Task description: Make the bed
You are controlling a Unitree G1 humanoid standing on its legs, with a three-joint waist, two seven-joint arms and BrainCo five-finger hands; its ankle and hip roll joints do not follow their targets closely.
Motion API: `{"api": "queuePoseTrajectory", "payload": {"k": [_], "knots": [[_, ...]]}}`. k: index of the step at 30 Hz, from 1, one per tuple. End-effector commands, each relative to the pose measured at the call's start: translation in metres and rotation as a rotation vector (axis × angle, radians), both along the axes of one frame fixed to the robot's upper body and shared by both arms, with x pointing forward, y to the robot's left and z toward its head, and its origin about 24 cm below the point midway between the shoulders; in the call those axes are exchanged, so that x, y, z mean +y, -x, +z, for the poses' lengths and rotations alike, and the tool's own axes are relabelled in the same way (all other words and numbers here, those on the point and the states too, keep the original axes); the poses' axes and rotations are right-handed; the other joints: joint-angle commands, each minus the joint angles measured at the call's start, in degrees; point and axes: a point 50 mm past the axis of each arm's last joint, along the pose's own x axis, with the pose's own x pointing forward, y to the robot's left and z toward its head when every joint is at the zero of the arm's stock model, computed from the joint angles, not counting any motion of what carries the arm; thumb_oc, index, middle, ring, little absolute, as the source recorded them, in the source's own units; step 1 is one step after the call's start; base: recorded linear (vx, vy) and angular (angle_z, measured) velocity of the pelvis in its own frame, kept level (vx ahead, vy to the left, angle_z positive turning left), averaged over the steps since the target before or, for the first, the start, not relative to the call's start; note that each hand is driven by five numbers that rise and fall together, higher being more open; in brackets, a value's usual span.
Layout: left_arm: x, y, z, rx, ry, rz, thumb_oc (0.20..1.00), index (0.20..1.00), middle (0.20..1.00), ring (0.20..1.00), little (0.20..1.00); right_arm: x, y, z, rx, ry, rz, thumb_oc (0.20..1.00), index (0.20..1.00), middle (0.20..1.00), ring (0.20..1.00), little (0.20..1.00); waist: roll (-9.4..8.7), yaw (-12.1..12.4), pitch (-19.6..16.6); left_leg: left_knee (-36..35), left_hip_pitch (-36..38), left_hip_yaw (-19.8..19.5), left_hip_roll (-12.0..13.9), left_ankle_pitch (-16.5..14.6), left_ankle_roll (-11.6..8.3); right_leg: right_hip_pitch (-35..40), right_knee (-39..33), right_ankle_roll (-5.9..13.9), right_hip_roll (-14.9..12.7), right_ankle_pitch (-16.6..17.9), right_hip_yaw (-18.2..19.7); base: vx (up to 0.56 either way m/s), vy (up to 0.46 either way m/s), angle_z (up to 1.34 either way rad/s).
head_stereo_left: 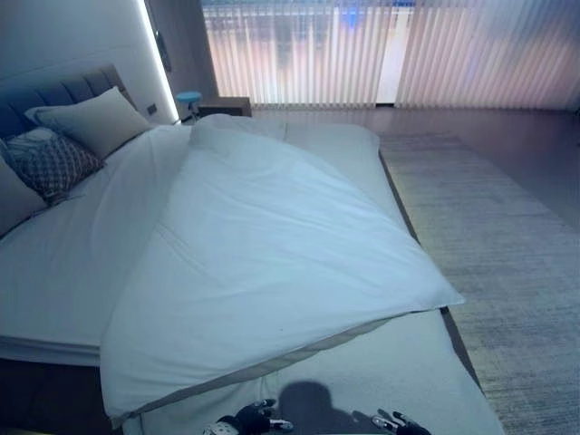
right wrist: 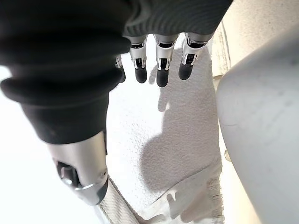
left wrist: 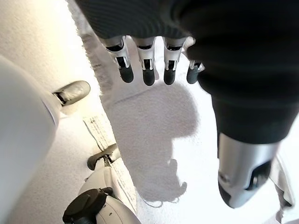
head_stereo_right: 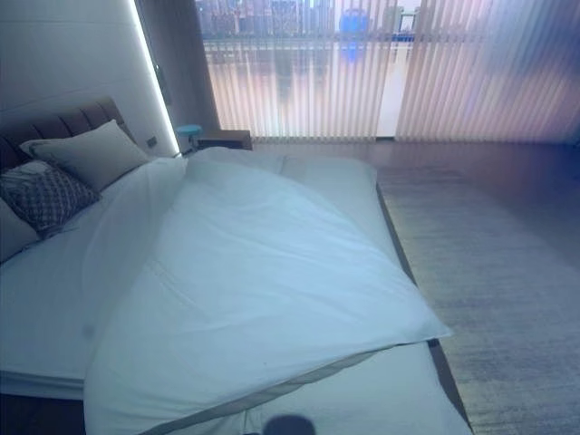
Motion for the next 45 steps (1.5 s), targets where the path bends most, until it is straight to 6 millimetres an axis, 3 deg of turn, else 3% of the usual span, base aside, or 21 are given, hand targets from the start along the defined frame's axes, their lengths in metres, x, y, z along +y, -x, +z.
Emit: {"api": "queuePoseTrajectory", "payload": {"k": [1, 9, 12, 16, 20, 21, 22, 23, 25, 28, 31, 33, 45], "knots": [[-0.010, -0.021, 0.007, -0.047, 0.044, 0.017, 1.000, 1.000, 1.000, 1.000, 1.000, 0.007, -0.010, 0.001, -0.021, 0.008, 0.039, 1.000, 1.000, 1.000, 1.000, 1.000, -2.17, -1.64, 1.88, 0.41, -0.58, -0.08, -0.63, -1.74, 0.13, 3.04, 0.26, 3.25, -2.75, -0.67, 2.57, 0.02, -0.070, -0.01], [-0.009, -0.028, 0.010, -0.062, 0.118, 0.226, 1.000, 1.000, 1.000, 1.000, 1.000, 0.004, -0.008, 0.001, -0.032, 0.010, 0.011, 1.000, 1.000, 1.000, 1.000, 1.000, -1.88, -2.05, 2.70, 0.41, -1.14, -0.28, -0.45, -1.18, -0.38, 2.58, 0.26, 2.75, -2.10, -0.56, 1.88, 0.00, -0.019, 0.00], [-0.007, -0.044, 0.017, -0.105, 0.212, 0.440, 1.000, 1.000, 1.000, 1.000, 1.000, 0.007, -0.014, 0.004, -0.067, 0.000, 0.019, 1.000, 1.000, 1.000, 1.000, 1.000, -2.55, -2.74, 4.11, 0.41, -2.56, 0.07, 0.36, -0.54, -0.95, 0.46, 1.71, 2.40, -1.27, -0.78, 1.64, -0.03, -0.039, 0.01], [-0.009, -0.064, 0.027, -0.155, 0.271, 0.576, 1.000, 1.000, 1.000, 1.000, 1.000, 0.008, -0.029, 0.010, -0.125, -0.007, 0.004, 1.000, 1.000, 1.000, 1.000, 1.000, -3.21, -3.21, 7.02, 0.41, -4.61, 0.45, 1.02, 0.24, -1.15, -3.64, 5.12, 2.21, -0.32, -1.22, 2.01, -0.10, -0.016, -0.01], [-0.003, -0.101, 0.047, -0.247, 0.350, 0.805, 1.000, 1.000, 1.000, 1.000, 1.000, 0.014, -0.047, 0.018, -0.202, -0.023, 0.024, 1.000, 1.000, 1.000, 1.000, 1.000, -4.65, -3.81, 10.70, 0.93, -6.92, 0.77, 1.75, 1.28, -1.40, -8.00, 9.07, 2.06, 0.75, -1.83, 2.11, -0.12, -0.022, -0.05], [-0.008, -0.124, 0.065, -0.309, 0.419, 0.846, 1.000, 1.000, 1.000, 1.000, 1.000, 0.015, -0.063, 0.027, -0.265, -0.027, 0.028, 1.000, 1.000, 1.000, 1.000, 1.000, -5.39, -4.20, 13.88, 4.29, -10.49, 0.61, 1.88, 0.98, -1.52, -11.35, 12.18, 2.11, 1.01, -2.26, 2.20, -0.22, -0.022, -0.07], [-0.008, -0.125, 0.065, -0.310, 0.419, 0.846, 1.000, 1.000, 1.000, 1.000, 1.000, 0.015, -0.063, 0.027, -0.266, -0.027, 0.028, 1.000, 1.000, 1.000, 1.000, 1.000, -5.37, -4.30, 13.69, 4.75, -11.03, 0.52, 1.87, 0.80, -1.51, -11.80, 12.51, 2.10, 0.97, -2.39, 2.14, -0.26, -0.015, -0.13], [-0.006, -0.144, 0.081, -0.362, 0.479, 0.905, 1.000, 1.000, 1.000, 1.000, 1.000, 0.015, -0.071, 0.032, -0.301, -0.031, 0.019, 1.000, 1.000, 1.000, 1.000, 1.000, -5.91, -4.66, 15.60, 8.29, -14.17, 0.27, 1.52, 0.29, -1.66, -13.94, 14.35, 2.14, 0.66, -2.56, 1.87, -0.16, -0.002, -0.08], [-0.006, -0.154, 0.090, -0.392, 0.523, 0.937, 1.000, 1.000, 1.000, 1.000, 1.000, 0.016, -0.076, 0.036, -0.327, -0.043, 0.016, 1.000, 1.000, 1.000, 1.000, 1.000, -6.02, -5.19, 16.23, 10.84, -16.75, 0.16, 1.52, -0.32, -1.75, -16.06, 15.95, 2.14, 0.46, -2.74, 1.77, -0.14, 0.002, 0.02], [-0.001, -0.187, 0.125, -0.490, 0.682, 1.046, 1.000, 1.000, 1.000, 1.000, 1.000, 0.018, -0.090, 0.048, -0.400, -0.056, 0.020, 1.000, 1.000, 1.000, 1.000, 1.000, -6.93, -6.59, 18.37, 15.56, -23.11, 0.70, 1.35, -0.77, -2.01, -21.58, 19.77, 2.45, 0.34, -2.53, 2.00, -0.15, 0.013, 0.04], [0.002, -0.200, 0.139, -0.508, 0.739, 1.099, 1.000, 1.000, 1.000, 1.000, 1.000, 0.018, -0.094, 0.052, -0.420, -0.055, 0.036, 1.000, 1.000, 1.000, 1.000, 1.000, -6.82, -7.40, 18.78, 17.00, -25.76, 0.57, 1.49, -1.00, -2.06, -24.44, 21.20, 2.52, 0.10, -2.55, 1.97, -0.09, 0.009, 0.00], [0.002, -0.217, 0.161, -0.538, 0.807, 1.145, 1.000, 1.000, 1.000, 1.000, 1.000, 0.017, -0.101, 0.058, -0.452, -0.043, 0.041, 1.000, 1.000, 1.000, 1.000, 1.000, -7.03, -7.96, 19.90, 20.26, -30.16, 0.43, 1.93, -1.35, -2.61, -28.18, 23.34, 2.51, -0.13, -2.38, 1.69, -0.14, -0.004, -0.02], [0.038, -0.233, 0.189, -0.628, 0.862, 1.315, 1.000, 1.000, 1.000, 1.000, 1.000, 0.019, -0.119, 0.073, -0.551, -0.060, -0.049, 1.000, 1.000, 1.000, 1.000, 1.000, -7.38, -8.32, 20.22, 31.73, -40.47, -1.09, 3.16, -6.12, -2.35, -37.33, 31.97, 2.53, -0.22, -4.61, 1.65, -0.05, 0.018, -0.02]]}}
